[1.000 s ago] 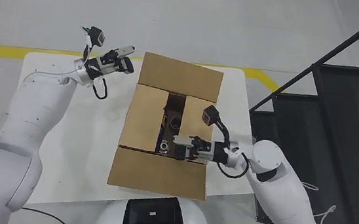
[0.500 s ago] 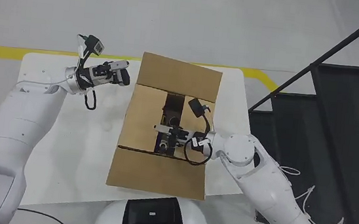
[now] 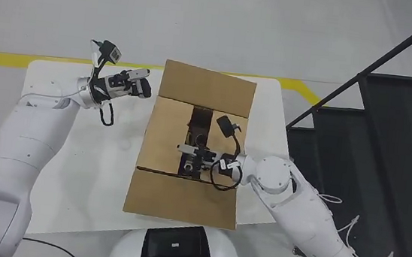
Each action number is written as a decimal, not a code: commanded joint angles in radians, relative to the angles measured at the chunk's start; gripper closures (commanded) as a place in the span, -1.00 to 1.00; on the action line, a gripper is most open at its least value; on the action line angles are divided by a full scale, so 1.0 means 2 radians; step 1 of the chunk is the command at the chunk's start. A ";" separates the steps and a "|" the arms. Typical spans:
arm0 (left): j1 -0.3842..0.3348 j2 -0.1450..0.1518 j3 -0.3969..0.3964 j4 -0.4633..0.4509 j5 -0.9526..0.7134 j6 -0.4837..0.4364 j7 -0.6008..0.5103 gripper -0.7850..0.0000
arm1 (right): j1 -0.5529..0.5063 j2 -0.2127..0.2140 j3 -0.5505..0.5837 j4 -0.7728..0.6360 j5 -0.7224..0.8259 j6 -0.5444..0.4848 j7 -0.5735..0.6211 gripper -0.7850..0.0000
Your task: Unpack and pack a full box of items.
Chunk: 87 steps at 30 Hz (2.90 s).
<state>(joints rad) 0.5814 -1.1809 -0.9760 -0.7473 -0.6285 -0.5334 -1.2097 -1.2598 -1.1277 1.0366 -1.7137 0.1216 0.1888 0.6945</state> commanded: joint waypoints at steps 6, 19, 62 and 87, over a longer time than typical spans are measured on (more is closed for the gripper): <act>0.017 0.011 -0.025 -0.034 0.021 0.012 0.019 -1.00 | 0.030 -0.015 -0.039 0.041 0.039 -0.029 -0.010 -1.00; 0.059 0.031 -0.087 -0.110 0.013 0.005 0.029 -1.00 | 0.092 -0.045 -0.078 0.058 0.092 -0.119 -0.067 -1.00; 0.067 0.030 -0.031 -0.086 0.201 0.177 0.093 -1.00 | -0.066 -0.019 0.149 -0.099 0.103 -0.103 0.065 -1.00; -0.054 -0.021 0.082 -0.142 0.154 0.153 0.013 -1.00 | -0.113 -0.002 0.238 -0.096 0.129 -0.109 0.085 -1.00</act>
<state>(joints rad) 0.4820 -1.2084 -0.8460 -1.0470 -0.3060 -0.2212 -1.1885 -1.4787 -1.1338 1.4921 -1.9075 0.3642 -0.0273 0.8629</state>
